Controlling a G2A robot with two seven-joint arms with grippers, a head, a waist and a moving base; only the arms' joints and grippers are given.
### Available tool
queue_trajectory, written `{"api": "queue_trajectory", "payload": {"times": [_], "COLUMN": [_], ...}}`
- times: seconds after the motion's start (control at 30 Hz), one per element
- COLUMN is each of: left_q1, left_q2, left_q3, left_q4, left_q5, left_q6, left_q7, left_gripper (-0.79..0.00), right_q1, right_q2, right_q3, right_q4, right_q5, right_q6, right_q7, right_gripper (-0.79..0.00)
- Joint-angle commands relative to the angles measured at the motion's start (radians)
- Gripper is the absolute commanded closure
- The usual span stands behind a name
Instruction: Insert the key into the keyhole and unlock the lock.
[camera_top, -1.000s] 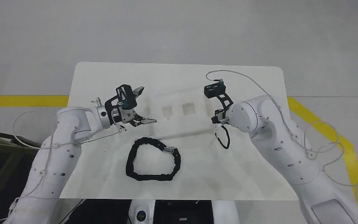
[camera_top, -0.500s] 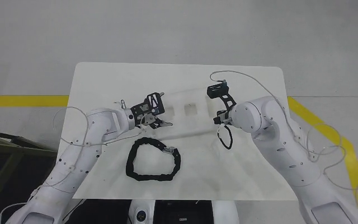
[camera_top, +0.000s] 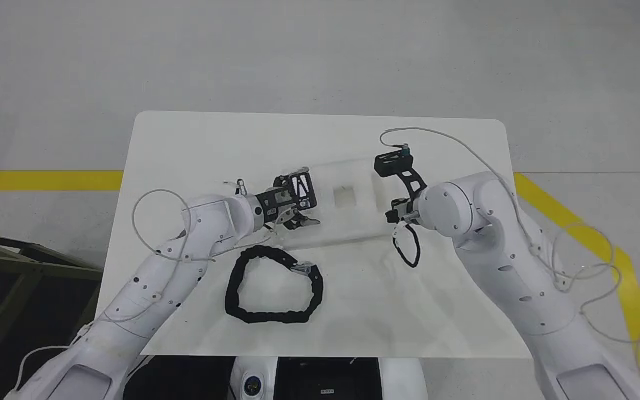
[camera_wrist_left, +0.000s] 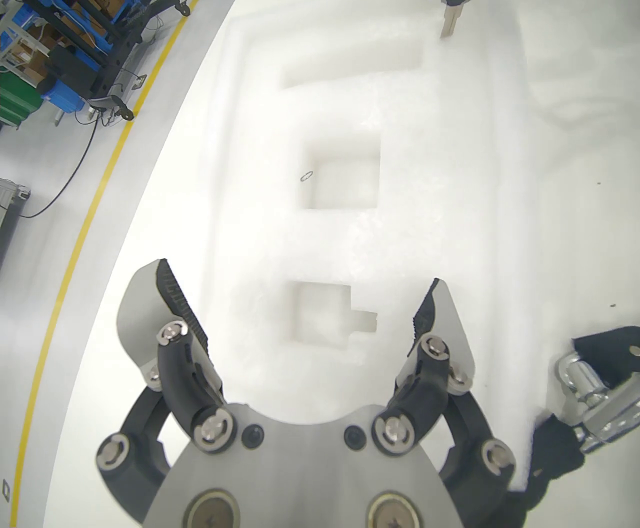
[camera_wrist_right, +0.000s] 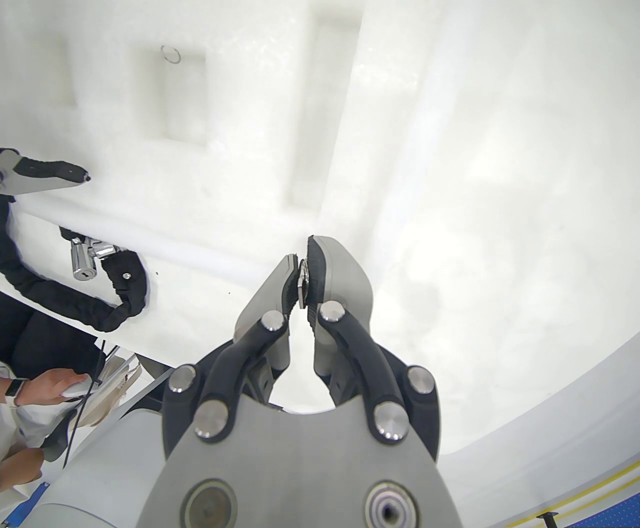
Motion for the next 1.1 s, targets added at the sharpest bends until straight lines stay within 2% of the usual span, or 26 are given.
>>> {"api": "queue_trajectory", "payload": {"times": [0.0,0.3,0.57,0.67,0.93,1.07], "left_q1": [-0.006,-0.015,0.001,0.021,0.136,0.215], "left_q2": [-0.003,-0.015,-0.012,-0.002,0.054,0.091], "left_q3": [0.008,0.025,-0.046,-0.091,-0.264,-0.311], "left_q4": [0.006,0.016,-0.053,-0.093,-0.188,-0.255], "left_q5": [0.024,0.056,-0.072,-0.138,-0.221,-0.204], "left_q6": [0.007,0.029,0.002,-0.060,-0.383,-0.383], "left_q7": [0.008,0.038,0.039,0.018,-0.005,0.035], "left_gripper": [-0.785,-0.785,-0.785,-0.785,-0.785,-0.785], "right_q1": [-0.004,-0.018,-0.124,-0.173,-0.274,-0.313], "right_q2": [0.000,0.004,0.030,0.041,0.060,0.063], "right_q3": [0.004,0.026,0.171,0.233,0.366,0.392], "right_q4": [-0.002,-0.037,-0.176,-0.238,-0.307,-0.299], "right_q5": [-0.005,-0.047,-0.031,-0.007,0.074,0.143], "right_q6": [-0.003,-0.008,-0.008,-0.008,-0.036,-0.094], "right_q7": [0.003,0.008,0.008,0.008,-0.025,-0.087], "right_gripper": [0.000,0.000,0.000,0.000,0.000,0.000]}}
